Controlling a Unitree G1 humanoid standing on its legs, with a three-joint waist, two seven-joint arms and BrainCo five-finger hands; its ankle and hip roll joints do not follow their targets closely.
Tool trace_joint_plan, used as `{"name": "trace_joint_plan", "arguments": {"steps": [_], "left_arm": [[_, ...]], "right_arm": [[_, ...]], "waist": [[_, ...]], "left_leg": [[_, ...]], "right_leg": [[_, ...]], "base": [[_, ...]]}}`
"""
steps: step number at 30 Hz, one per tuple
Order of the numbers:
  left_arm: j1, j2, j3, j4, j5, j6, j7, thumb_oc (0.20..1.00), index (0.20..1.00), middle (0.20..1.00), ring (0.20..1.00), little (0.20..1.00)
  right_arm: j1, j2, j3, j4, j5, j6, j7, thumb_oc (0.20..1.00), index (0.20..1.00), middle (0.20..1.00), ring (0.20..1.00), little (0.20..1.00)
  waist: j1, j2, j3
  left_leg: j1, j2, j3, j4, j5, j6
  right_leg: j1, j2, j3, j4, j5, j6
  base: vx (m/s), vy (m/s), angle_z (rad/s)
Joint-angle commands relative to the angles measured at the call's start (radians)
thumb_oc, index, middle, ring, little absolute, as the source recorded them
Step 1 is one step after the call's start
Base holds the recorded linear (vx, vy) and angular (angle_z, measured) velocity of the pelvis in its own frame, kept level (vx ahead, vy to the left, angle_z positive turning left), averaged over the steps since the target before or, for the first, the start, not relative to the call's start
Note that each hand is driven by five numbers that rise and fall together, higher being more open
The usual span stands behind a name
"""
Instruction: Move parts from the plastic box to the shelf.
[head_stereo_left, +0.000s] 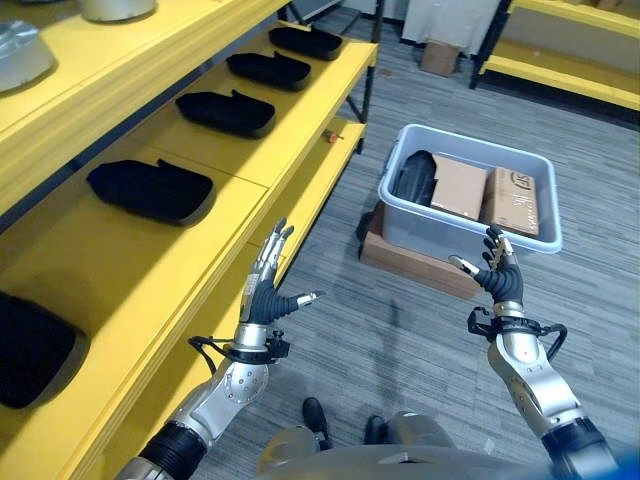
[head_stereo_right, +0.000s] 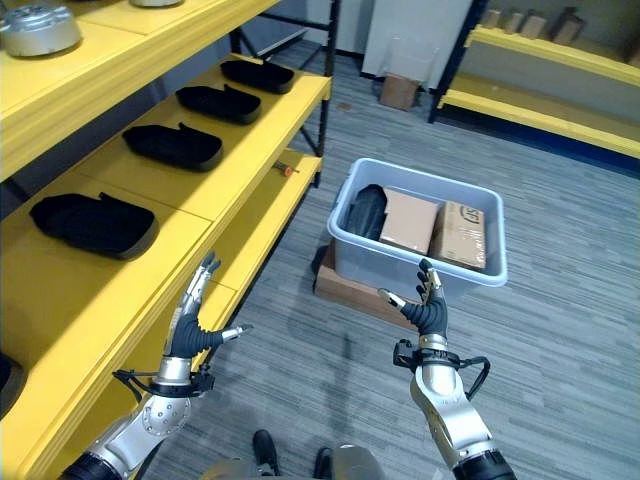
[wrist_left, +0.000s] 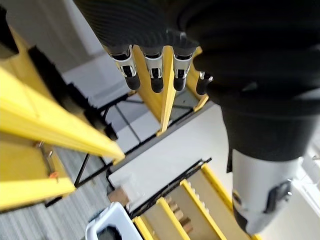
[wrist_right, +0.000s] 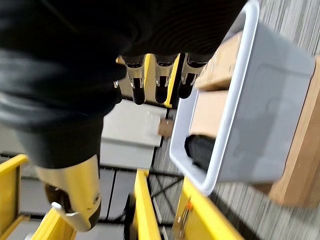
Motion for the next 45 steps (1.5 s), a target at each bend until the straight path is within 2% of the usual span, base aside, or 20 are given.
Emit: {"name": "trace_joint_plan", "arguments": {"steps": [1, 2, 3, 4, 6, 9, 11, 17, 21, 23, 25, 26, 29, 30, 33, 35, 37, 41, 42, 45], "left_arm": [[-0.006, 0.008, 0.025, -0.058, 0.028, -0.051, 0.091, 1.0, 1.0, 1.0, 1.0, 1.0], [-0.011, 0.012, 0.029, -0.061, 0.029, -0.049, 0.081, 1.0, 1.0, 1.0, 1.0, 1.0], [-0.017, 0.025, 0.031, -0.061, 0.029, -0.056, 0.068, 1.0, 1.0, 1.0, 1.0, 1.0], [-0.008, 0.031, 0.039, -0.057, 0.033, -0.076, 0.058, 1.0, 1.0, 1.0, 1.0, 1.0], [0.001, 0.034, 0.039, -0.059, 0.02, -0.09, 0.043, 1.0, 1.0, 1.0, 1.0, 1.0], [0.017, 0.03, 0.055, -0.07, -0.015, -0.115, 0.034, 1.0, 1.0, 1.0, 1.0, 1.0], [0.04, 0.02, 0.078, -0.095, -0.039, -0.124, 0.016, 1.0, 1.0, 1.0, 1.0, 1.0], [0.03, 0.012, 0.081, -0.097, -0.065, -0.127, 0.011, 1.0, 1.0, 1.0, 1.0, 1.0], [0.003, 0.005, 0.068, -0.084, -0.08, -0.126, 0.017, 1.0, 1.0, 1.0, 1.0, 1.0], [-0.025, -0.005, 0.067, -0.07, -0.042, -0.145, 0.14, 1.0, 1.0, 1.0, 1.0, 1.0], [-0.042, -0.019, 0.104, -0.07, -0.058, -0.13, 0.207, 1.0, 1.0, 1.0, 1.0, 1.0], [-0.059, -0.022, 0.126, -0.065, -0.08, -0.123, 0.168, 1.0, 1.0, 1.0, 1.0, 1.0], [-0.065, -0.034, 0.126, -0.062, -0.076, -0.092, 0.178, 1.0, 1.0, 1.0, 1.0, 1.0], [-0.051, -0.041, 0.13, -0.07, -0.07, -0.075, 0.193, 1.0, 1.0, 1.0, 1.0, 1.0], [-0.027, -0.037, 0.142, -0.097, -0.07, -0.053, 0.181, 1.0, 1.0, 1.0, 1.0, 1.0], [0.01, -0.023, 0.161, -0.081, -0.087, -0.079, 0.155, 1.0, 1.0, 1.0, 1.0, 1.0], [0.025, -0.03, 0.175, -0.054, -0.106, -0.11, 0.146, 1.0, 1.0, 1.0, 1.0, 1.0], [0.024, -0.042, 0.18, -0.031, -0.106, -0.136, 0.101, 1.0, 1.0, 1.0, 1.0, 1.0], [0.009, -0.043, 0.163, -0.014, -0.094, -0.143, 0.077, 1.0, 1.0, 1.0, 1.0, 1.0], [-0.002, -0.033, 0.151, -0.007, -0.067, -0.144, 0.081, 1.0, 1.0, 1.0, 1.0, 1.0]], "right_arm": [[0.003, 0.01, -0.008, -0.033, -0.038, -0.063, -0.031, 1.0, 1.0, 1.0, 1.0, 1.0], [0.0, 0.015, -0.008, -0.035, -0.046, -0.062, -0.034, 1.0, 1.0, 1.0, 1.0, 1.0], [-0.022, 0.034, -0.007, -0.031, -0.063, -0.059, -0.036, 1.0, 1.0, 1.0, 1.0, 1.0], [-0.024, 0.034, -0.014, -0.032, -0.058, -0.06, -0.033, 1.0, 1.0, 1.0, 1.0, 1.0], [-0.025, 0.02, -0.021, -0.037, -0.066, -0.064, -0.024, 1.0, 1.0, 1.0, 1.0, 1.0], [-0.018, -0.005, -0.031, -0.062, -0.09, -0.046, -0.015, 1.0, 1.0, 1.0, 1.0, 1.0], [-0.006, -0.045, -0.042, -0.08, -0.155, -0.04, -0.024, 1.0, 1.0, 1.0, 1.0, 1.0], [-0.037, -0.105, -0.031, -0.065, -0.225, -0.055, -0.056, 1.0, 1.0, 1.0, 1.0, 1.0], [-0.067, -0.138, -0.031, -0.042, -0.244, -0.076, -0.1, 1.0, 1.0, 1.0, 1.0, 1.0], [-0.085, -0.153, -0.032, -0.029, -0.256, -0.087, -0.094, 1.0, 1.0, 1.0, 1.0, 1.0], [-0.062, -0.15, -0.042, -0.038, -0.247, -0.092, -0.044, 1.0, 1.0, 1.0, 1.0, 1.0], [-0.033, -0.146, -0.05, -0.046, -0.244, -0.101, -0.019, 1.0, 1.0, 1.0, 1.0, 1.0], [-0.006, -0.139, -0.042, -0.05, -0.242, -0.114, 0.022, 1.0, 1.0, 1.0, 1.0, 1.0], [0.005, -0.133, -0.032, -0.046, -0.243, -0.123, 0.042, 1.0, 1.0, 1.0, 1.0, 1.0], [0.038, -0.134, -0.032, -0.069, -0.207, -0.107, 0.056, 1.0, 1.0, 1.0, 1.0, 1.0], [0.069, -0.136, -0.013, -0.066, -0.193, -0.145, 0.091, 1.0, 1.0, 1.0, 1.0, 1.0], [0.064, -0.138, 0.004, -0.062, -0.197, -0.156, 0.074, 1.0, 1.0, 1.0, 1.0, 1.0], [0.049, -0.131, -0.002, -0.037, -0.189, -0.171, 0.058, 1.0, 1.0, 1.0, 1.0, 1.0], [0.055, -0.126, -0.018, -0.04, -0.182, -0.167, 0.07, 1.0, 1.0, 1.0, 1.0, 1.0], [0.076, -0.113, -0.032, -0.059, -0.175, -0.158, 0.095, 1.0, 1.0, 1.0, 1.0, 1.0]], "waist": [[0.004, -0.022, -0.023], [0.003, -0.023, -0.023], [0.008, -0.03, -0.006], [0.017, -0.024, -0.006], [0.019, -0.021, -0.004], [0.015, -0.017, -0.009], [-0.003, -0.008, -0.019], [-0.018, 0.004, -0.017], [-0.03, 0.017, -0.004], [-0.044, 0.03, 0.009], [-0.063, 0.034, 0.01], [-0.081, 0.032, 0.012], [-0.079, 0.038, 0.025], [-0.066, 0.04, 0.036], [-0.06, 0.043, 0.039], [-0.039, 0.042, 0.035], [-0.023, 0.04, 0.037], [-0.009, 0.042, 0.026], [-0.016, 0.037, 0.014], [-0.025, 0.028, 0.0]], "left_leg": [[0.044, -0.004, -0.094, 0.053, -0.055, -0.048], [0.053, 0.001, -0.084, 0.057, -0.066, -0.051], [0.08, 0.034, -0.046, 0.092, -0.117, -0.063], [0.089, 0.061, -0.028, 0.101, -0.128, -0.078], [0.087, 0.087, -0.018, 0.122, -0.131, -0.087], [0.081, 0.117, -0.012, 0.138, -0.115, -0.103], [0.082, 0.157, -0.006, 0.144, -0.086, -0.125], [0.068, 0.242, -0.009, 0.182, -0.054, -0.158], [0.061, 0.302, -0.021, 0.221, 0.002, -0.184], [0.058, 0.333, -0.023, 0.262, 0.027, -0.2], [0.066, 0.361, 0.011, 0.311, 0.068, -0.218], [0.048, 0.392, 0.059, 0.378, 0.124, -0.242], [-0.017, 0.311, 0.017, 0.424, 0.118, -0.227], [-0.055, 0.25, -0.033, 0.404, 0.112, -0.214], [-0.079, 0.233, -0.038, 0.293, 0.172, -0.209], [-0.105, 0.272, -0.081, 0.106, 0.288, -0.242], [-0.111, 0.288, -0.12, 0.08, 0.304, -0.243], [-0.075, 0.254, -0.124, 0.067, 0.214, -0.217], [-0.046, 0.214, -0.105, 0.062, 0.141, -0.191], [-0.018, 0.166, -0.095, 0.066, 0.089, -0.166]], "right_leg": [[0.043, -0.061, 0.053, -0.285, 0.343, 0.043], [0.037, -0.09, 0.056, -0.319, 0.387, 0.058], [-0.005, -0.187, 0.034, -0.347, 0.517, 0.105], [0.027, -0.183, -0.011, -0.369, 0.469, 0.111], [0.052, -0.173, -0.043, -0.377, 0.449, 0.105], [0.076, -0.143, -0.047, -0.366, 0.38, 0.085], [0.093, -0.101, -0.03, -0.32, 0.273, 0.046], [0.092, -0.056, -0.031, -0.217, 0.164, -0.023], [0.054, -0.029, -0.024, -0.121, 0.103, -0.062], [0.016, -0.012, -0.018, -0.046, 0.061, -0.09], [0.011, 0.003, -0.033, -0.031, 0.036, -0.117], [0.027, 0.012, -0.06, -0.054, 0.034, -0.136], [0.058, 0.044, -0.053, -0.099, 0.042, -0.142], [0.082, 0.058, -0.026, -0.13, 0.053, -0.135], [0.113, 0.066, -0.029, -0.177, 0.078, -0.136], [0.167, 0.056, -0.039, -0.191, 0.064, -0.129], [0.181, 0.049, -0.031, -0.174, 0.052, -0.129], [0.193, 0.032, -0.033, -0.146, 0.033, -0.12], [0.191, 0.014, -0.035, -0.153, 0.05, -0.102], [0.186, -0.002, -0.027, -0.185, 0.087, -0.072]], "base": [[0.12, -0.317, -0.23], [0.22, -0.501, -0.15], [0.34, -0.596, -0.19], [0.35, -0.58, -0.22], [0.22, -0.361, -0.03], [0.25, -0.378, 0.1], [0.29, -0.355, -0.24], [0.18, -0.235, -0.13], [0.16, -0.244, -0.08], [0.19, -0.289, -0.25], [0.2, -0.307, -0.17], [0.2, -0.342, 0.17], [0.13, -0.11, 0.33], [0.12, 0.017, -0.02], [0.09, 0.131, -0.27], [0.27, 0.346, 0.0], [0.2, 0.261, -0.1], [0.19, 0.285, -0.41], [0.17, 0.354, -0.08], [0.17, 0.388, 0.16]]}}
